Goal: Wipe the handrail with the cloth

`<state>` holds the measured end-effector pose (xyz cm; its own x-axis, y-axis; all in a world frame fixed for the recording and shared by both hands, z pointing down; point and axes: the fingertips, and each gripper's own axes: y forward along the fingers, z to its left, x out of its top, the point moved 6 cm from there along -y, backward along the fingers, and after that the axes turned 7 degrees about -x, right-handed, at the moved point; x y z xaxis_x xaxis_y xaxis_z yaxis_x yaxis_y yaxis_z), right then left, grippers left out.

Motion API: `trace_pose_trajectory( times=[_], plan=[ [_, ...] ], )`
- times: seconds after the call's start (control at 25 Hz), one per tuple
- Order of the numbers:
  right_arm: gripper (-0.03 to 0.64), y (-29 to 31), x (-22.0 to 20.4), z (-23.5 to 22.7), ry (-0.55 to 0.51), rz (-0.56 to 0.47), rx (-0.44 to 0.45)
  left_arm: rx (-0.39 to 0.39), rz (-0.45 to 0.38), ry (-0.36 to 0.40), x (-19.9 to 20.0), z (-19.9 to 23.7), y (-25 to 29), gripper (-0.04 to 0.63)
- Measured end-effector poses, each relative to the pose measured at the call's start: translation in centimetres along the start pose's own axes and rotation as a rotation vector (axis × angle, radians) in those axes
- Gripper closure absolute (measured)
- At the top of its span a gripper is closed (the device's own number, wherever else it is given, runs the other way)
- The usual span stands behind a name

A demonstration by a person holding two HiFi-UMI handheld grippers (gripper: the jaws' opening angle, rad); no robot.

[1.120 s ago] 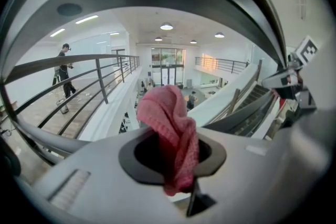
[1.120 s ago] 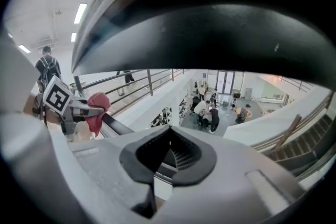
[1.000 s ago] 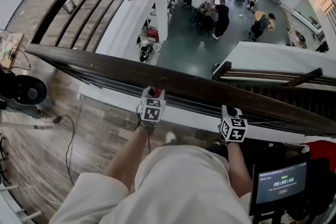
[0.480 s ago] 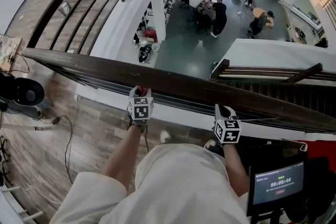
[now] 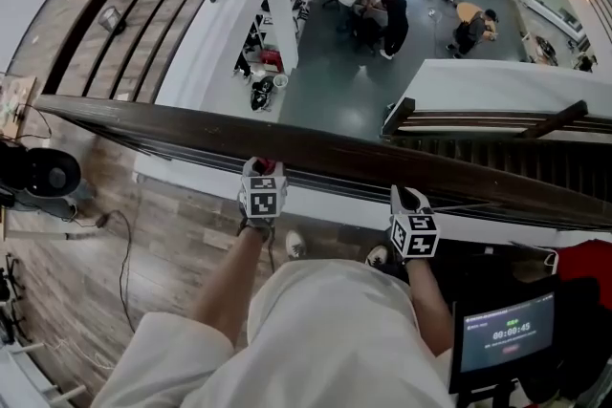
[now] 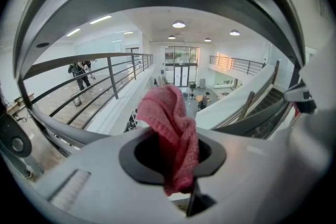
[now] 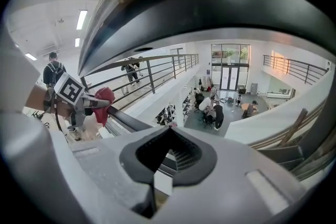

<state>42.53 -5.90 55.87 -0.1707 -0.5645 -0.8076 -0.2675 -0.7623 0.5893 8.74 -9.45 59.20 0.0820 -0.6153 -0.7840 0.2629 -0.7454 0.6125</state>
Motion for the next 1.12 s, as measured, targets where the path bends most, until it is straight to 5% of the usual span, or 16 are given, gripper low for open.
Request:
trace_pose_trajectory(
  times=[0.56,1.12],
  plan=[
    [0.614,-2.9,-0.1,-6.3,0.028,-0.005,-0.020,-0.092,0.017,0.051,2.1,-9.4,1.9,0.509],
    [0.614,-3.2,-2.5,-8.6,0.029,-0.013,-0.023,-0.156,0.026,0.072,-0.3,-14.6,4.1,0.509]
  ],
)
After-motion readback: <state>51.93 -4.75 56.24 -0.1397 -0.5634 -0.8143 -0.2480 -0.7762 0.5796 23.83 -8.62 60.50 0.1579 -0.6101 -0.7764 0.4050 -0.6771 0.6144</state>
